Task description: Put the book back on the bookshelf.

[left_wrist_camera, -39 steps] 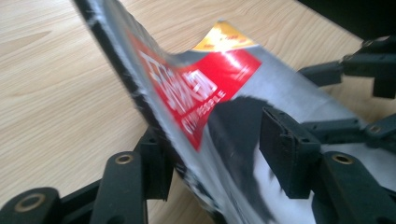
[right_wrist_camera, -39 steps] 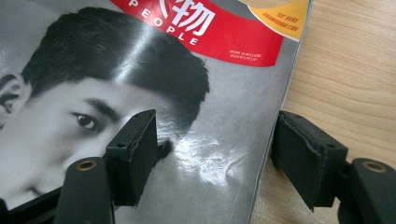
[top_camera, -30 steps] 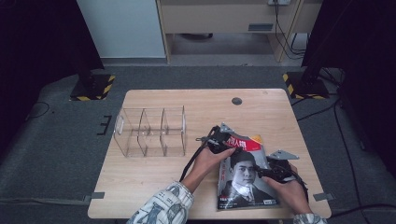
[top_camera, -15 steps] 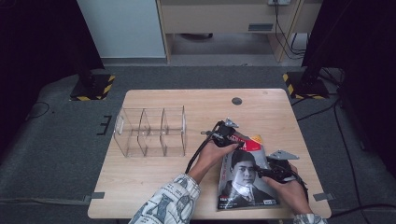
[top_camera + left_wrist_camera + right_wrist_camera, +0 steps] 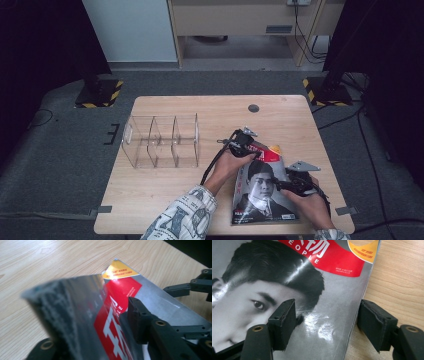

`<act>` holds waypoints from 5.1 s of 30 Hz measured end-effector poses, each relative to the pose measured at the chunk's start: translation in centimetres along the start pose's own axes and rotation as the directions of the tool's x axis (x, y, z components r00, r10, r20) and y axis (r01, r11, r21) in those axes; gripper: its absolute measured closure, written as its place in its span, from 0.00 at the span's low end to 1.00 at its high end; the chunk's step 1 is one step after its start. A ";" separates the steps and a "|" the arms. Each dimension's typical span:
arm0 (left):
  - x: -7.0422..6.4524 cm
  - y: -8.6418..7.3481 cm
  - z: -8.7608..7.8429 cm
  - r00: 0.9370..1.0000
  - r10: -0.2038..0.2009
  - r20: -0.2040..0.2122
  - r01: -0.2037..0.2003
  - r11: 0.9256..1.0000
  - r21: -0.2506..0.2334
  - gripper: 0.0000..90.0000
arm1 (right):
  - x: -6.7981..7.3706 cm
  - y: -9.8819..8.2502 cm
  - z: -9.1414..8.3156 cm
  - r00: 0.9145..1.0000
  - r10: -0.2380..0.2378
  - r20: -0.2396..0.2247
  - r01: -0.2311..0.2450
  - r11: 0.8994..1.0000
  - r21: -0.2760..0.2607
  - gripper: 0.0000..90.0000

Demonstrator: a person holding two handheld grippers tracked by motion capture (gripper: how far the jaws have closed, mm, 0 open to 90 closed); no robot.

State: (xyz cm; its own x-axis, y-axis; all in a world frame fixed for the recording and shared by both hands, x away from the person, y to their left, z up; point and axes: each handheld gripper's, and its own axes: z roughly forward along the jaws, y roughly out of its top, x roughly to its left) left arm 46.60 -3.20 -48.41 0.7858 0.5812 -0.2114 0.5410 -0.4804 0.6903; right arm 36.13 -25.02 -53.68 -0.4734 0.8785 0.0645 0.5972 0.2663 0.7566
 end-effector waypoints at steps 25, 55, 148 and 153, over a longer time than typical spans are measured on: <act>-0.6 0.6 -1.2 0.999 -0.034 -0.026 0.033 0.999 -0.024 0.93 | -3.7 -0.3 -2.0 0.968 0.142 0.208 -0.135 0.990 -0.051 0.32; -1.8 2.6 -8.1 1.000 0.001 -0.022 -0.006 0.978 -0.208 0.96 | -3.2 -0.4 -0.6 0.972 0.109 0.207 -0.115 0.993 0.017 0.19; -1.4 3.1 -22.9 1.000 -0.005 -0.007 0.001 0.902 -0.432 0.96 | -3.1 -0.2 -0.3 0.975 0.092 0.203 -0.099 0.995 0.027 0.14; -1.4 2.5 -23.4 1.000 -0.007 0.000 0.006 0.896 -0.444 0.96 | -3.1 -0.2 -0.3 0.975 0.092 0.203 -0.099 0.995 0.027 0.14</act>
State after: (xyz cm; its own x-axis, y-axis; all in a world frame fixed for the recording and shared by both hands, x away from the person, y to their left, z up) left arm 39.85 10.11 -30.18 0.7822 0.5842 -0.2164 0.3567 -0.1351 0.9244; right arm 37.26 -27.89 -53.86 -0.2751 0.9614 0.0000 0.6586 0.1884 0.7285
